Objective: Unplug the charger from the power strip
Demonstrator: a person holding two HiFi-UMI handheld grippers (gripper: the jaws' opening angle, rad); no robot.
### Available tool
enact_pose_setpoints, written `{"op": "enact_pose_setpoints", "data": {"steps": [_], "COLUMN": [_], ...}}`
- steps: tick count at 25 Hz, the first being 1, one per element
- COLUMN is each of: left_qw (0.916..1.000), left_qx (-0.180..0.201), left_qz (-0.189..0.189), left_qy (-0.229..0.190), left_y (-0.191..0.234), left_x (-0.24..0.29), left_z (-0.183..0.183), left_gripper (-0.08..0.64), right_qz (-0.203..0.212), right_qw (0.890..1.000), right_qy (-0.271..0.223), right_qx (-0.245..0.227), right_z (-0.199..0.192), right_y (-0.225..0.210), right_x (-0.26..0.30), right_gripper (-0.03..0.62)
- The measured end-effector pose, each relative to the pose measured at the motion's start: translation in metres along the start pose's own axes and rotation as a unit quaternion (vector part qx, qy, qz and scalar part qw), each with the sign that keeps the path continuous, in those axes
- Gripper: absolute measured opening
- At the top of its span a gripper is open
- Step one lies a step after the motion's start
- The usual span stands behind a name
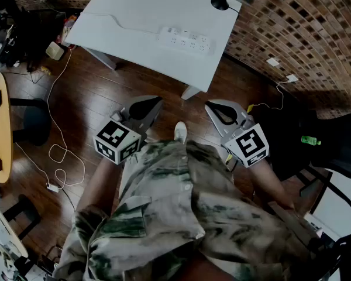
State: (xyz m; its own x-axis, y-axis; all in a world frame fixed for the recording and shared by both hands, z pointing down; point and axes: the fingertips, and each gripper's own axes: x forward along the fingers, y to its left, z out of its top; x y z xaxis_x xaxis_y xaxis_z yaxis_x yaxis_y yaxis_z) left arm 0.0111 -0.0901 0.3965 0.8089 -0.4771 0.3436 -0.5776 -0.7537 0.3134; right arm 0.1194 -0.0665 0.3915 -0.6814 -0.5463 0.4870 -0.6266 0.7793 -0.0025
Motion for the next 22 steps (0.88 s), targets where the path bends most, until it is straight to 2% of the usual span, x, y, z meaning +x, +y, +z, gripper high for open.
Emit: {"op": "enact_pose_setpoints", "data": {"steps": [7, 10, 16, 20, 22], "left_qw": [0.9992, 0.9977, 0.991, 0.9832, 0.9808], "left_qx": [-0.004, -0.007, -0.01, -0.016, -0.024], "left_qz": [-0.01, -0.032, -0.076, -0.1, -0.1], "left_qy": [0.04, 0.06, 0.109, 0.152, 0.166], "left_y": [0.083, 0.123, 0.187, 0.22, 0.237], "left_x": [0.072, 0.104, 0.164, 0.205, 0.225], "left_z": [0.01, 0.009, 0.007, -0.011, -0.02], "left_gripper": [0.0, 0.0, 0.0, 0.0, 0.0], "right_qz": [0.015, 0.013, 0.008, 0.007, 0.009], "right_qw": [0.999, 0.999, 0.995, 0.989, 0.985], "right_qy": [0.02, 0.039, 0.098, 0.14, 0.164], "right_qx": [-0.03, -0.029, -0.032, -0.043, -0.054], "right_z": [0.005, 0.008, 0.012, -0.007, -0.018], "right_y": [-0.065, -0.091, -0.138, -0.164, -0.175], "right_x": [0.066, 0.102, 0.158, 0.192, 0.206], "right_gripper": [0.006, 0.006, 0.006, 0.006, 0.008]}}
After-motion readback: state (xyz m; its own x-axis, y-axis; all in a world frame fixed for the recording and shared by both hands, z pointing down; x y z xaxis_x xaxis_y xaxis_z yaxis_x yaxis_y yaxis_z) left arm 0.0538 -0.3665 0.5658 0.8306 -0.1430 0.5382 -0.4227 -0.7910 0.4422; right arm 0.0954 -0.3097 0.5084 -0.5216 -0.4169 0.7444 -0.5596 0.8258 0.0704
